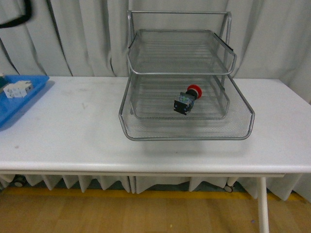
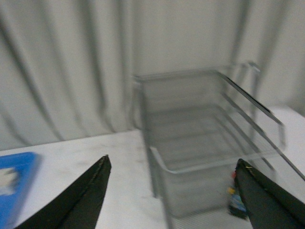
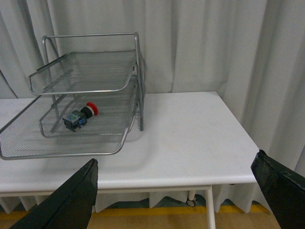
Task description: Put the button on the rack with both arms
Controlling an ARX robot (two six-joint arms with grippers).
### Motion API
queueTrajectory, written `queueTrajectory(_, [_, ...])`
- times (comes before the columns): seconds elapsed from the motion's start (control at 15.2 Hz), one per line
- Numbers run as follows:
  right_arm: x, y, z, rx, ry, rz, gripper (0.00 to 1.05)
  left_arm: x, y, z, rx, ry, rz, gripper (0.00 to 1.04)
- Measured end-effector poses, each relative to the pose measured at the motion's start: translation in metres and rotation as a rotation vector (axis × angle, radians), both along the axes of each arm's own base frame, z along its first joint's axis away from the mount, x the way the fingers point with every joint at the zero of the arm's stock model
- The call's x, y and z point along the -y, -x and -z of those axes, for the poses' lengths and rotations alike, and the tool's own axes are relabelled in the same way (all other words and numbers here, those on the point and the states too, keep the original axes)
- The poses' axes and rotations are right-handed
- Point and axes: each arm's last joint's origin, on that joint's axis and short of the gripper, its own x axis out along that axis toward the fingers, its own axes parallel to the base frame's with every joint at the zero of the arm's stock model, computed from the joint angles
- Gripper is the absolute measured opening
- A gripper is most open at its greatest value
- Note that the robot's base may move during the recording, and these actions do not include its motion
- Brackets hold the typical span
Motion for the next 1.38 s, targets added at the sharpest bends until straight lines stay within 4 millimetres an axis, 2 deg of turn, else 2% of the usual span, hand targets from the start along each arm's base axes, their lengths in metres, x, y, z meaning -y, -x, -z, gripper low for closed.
queueTrajectory(0.13, [0.0,0.0,0.0,0.0,0.0,0.001,0.98,-0.066,0.044,0.013,0.092,0.071,-0.193,0.58])
queueTrajectory(0.2, [0.0,0.0,0.0,0.0,0.0,0.0,0.98,-0.081,0.062,0.024,0.103,0.087,-0.216,0.45])
queueTrajectory(0.39, [0.0,0.0,0.0,0.0,0.0,0.0,0.98,-0.091,0.086,0.06,0.035,0.068,-0.165,0.16])
queueTrajectory(0.46, [0.0,0.0,0.0,0.0,0.0,0.001,0.98,-0.095,0.092,0.066,0.029,0.067,-0.17,0.07])
queueTrajectory(0.52, [0.0,0.0,0.0,0.0,0.0,0.0,0.98,-0.1,0.1,0.068,0.044,0.072,-0.178,0.02])
queueTrajectory(0.85, [0.0,0.0,0.0,0.0,0.0,0.0,0.98,-0.115,0.133,0.09,0.049,0.077,-0.174,0.02])
queueTrajectory(1.05, [0.0,0.0,0.0,0.0,0.0,0.0,0.98,-0.128,0.145,0.097,0.048,0.078,-0.194,0.02])
queueTrajectory(1.38, [0.0,0.0,0.0,0.0,0.0,0.0,0.98,-0.127,0.16,0.104,0.049,0.078,-0.171,0.02])
